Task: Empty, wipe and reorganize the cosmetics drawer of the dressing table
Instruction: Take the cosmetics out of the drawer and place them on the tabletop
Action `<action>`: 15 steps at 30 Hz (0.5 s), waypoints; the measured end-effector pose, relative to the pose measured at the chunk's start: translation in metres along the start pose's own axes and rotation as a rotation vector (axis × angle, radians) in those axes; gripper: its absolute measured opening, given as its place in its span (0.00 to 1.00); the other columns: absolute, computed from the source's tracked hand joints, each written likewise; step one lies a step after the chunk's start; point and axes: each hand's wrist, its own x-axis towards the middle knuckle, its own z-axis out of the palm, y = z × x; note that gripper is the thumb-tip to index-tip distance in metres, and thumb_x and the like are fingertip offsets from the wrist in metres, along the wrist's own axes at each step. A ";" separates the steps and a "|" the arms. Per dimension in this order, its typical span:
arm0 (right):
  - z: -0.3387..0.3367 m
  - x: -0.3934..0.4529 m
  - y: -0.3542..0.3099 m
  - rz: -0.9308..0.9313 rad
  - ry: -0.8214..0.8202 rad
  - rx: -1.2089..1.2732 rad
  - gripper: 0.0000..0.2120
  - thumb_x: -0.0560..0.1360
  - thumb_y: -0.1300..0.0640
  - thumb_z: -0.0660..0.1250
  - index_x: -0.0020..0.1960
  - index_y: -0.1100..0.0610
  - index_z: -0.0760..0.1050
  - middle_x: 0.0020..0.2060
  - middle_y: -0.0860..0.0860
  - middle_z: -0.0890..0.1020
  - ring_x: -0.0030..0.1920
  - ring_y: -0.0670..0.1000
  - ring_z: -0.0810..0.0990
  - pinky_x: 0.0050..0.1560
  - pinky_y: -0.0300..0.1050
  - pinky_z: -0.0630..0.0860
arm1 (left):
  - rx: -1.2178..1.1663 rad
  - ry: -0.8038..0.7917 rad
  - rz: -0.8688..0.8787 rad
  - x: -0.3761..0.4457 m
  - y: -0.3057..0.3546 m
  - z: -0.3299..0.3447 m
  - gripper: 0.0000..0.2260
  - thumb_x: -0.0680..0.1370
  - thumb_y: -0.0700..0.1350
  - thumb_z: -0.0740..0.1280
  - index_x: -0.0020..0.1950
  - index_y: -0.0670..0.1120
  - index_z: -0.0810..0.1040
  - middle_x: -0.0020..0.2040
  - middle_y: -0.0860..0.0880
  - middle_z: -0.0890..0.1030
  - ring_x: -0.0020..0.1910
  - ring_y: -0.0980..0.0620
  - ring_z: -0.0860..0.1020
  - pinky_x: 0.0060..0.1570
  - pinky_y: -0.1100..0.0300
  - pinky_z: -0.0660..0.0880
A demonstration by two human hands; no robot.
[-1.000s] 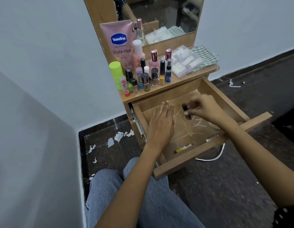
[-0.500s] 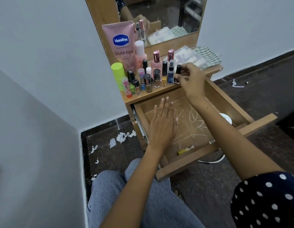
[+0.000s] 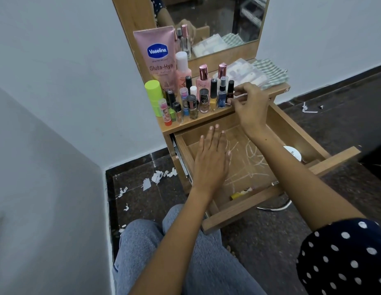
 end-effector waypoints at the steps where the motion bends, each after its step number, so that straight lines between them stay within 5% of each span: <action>1: -0.001 0.000 0.001 -0.002 -0.006 0.012 0.11 0.69 0.62 0.74 0.51 0.59 0.79 0.47 0.54 0.83 0.43 0.51 0.82 0.46 0.51 0.81 | -0.002 0.000 -0.001 0.000 0.000 0.000 0.23 0.81 0.49 0.51 0.75 0.40 0.62 0.76 0.42 0.58 0.76 0.47 0.54 0.74 0.50 0.50; 7: -0.038 -0.029 0.017 -0.105 -0.189 0.054 0.10 0.67 0.61 0.76 0.47 0.57 0.79 0.42 0.49 0.82 0.42 0.45 0.82 0.47 0.45 0.81 | -0.047 0.008 -0.012 0.000 -0.001 0.000 0.25 0.81 0.50 0.47 0.75 0.40 0.62 0.76 0.42 0.59 0.76 0.47 0.54 0.74 0.49 0.50; 12: -0.066 -0.057 0.033 -0.205 -1.136 -0.315 0.08 0.66 0.60 0.75 0.40 0.48 0.81 0.34 0.42 0.84 0.38 0.40 0.82 0.46 0.48 0.80 | -0.099 0.029 -0.018 0.000 -0.001 -0.001 0.24 0.81 0.50 0.48 0.75 0.41 0.61 0.77 0.43 0.58 0.77 0.48 0.52 0.74 0.50 0.48; 15: -0.062 -0.073 0.036 -0.207 -1.328 -0.486 0.07 0.65 0.59 0.73 0.39 0.49 0.81 0.32 0.40 0.82 0.38 0.42 0.81 0.45 0.46 0.79 | -0.110 0.044 -0.022 -0.001 0.000 -0.001 0.24 0.81 0.49 0.48 0.74 0.40 0.64 0.76 0.42 0.60 0.76 0.47 0.54 0.74 0.50 0.48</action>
